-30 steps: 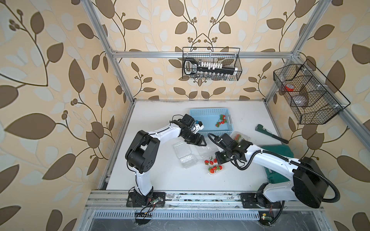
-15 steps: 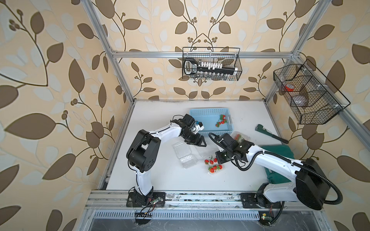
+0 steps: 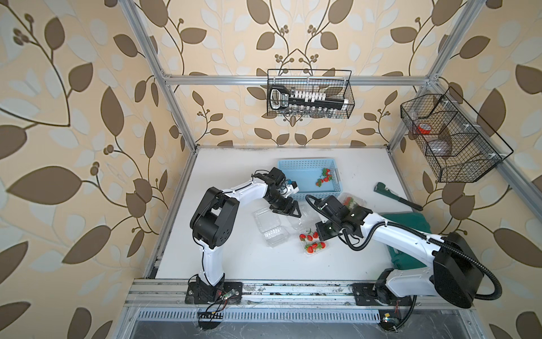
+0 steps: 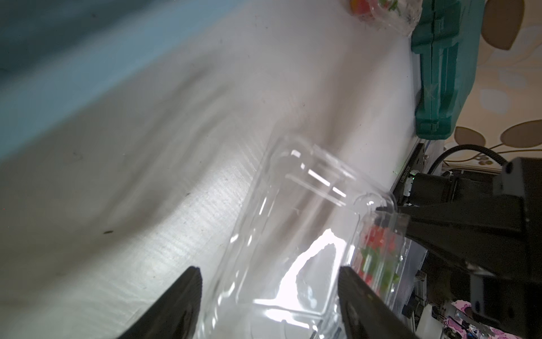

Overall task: Pack strawberries into containers
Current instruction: Place the packing box at the center of the board.

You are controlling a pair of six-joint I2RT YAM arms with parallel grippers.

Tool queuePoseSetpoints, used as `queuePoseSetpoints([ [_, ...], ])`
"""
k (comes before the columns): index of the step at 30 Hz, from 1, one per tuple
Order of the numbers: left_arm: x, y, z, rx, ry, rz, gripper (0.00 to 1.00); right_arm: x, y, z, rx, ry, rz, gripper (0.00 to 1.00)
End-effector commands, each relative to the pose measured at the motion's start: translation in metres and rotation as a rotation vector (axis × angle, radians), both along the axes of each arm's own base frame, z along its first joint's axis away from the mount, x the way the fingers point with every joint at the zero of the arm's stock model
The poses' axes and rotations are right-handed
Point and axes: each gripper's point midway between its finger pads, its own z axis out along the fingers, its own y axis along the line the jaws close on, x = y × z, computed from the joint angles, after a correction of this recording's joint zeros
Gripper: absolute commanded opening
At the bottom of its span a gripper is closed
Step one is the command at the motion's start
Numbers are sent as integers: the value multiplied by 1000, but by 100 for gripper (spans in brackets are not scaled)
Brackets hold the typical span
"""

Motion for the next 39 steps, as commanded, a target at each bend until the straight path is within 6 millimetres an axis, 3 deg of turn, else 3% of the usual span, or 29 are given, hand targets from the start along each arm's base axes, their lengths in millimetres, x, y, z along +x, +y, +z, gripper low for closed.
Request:
queuePoseSetpoints([
  [1,3,3,12,1,-37,-21,75,0,-6,3,-12,-19,-3,4],
  [12,3,-9,26,-89,-36,-17,72,4,0,-1,0,-16,0,4],
  [26,2,-11,43,-139,-94,-3,69,7,2,-20,-33,13,4,4],
  [39,-3,-16,52,-173,-120,-20,68,23,3,-34,-56,17,-30,12],
])
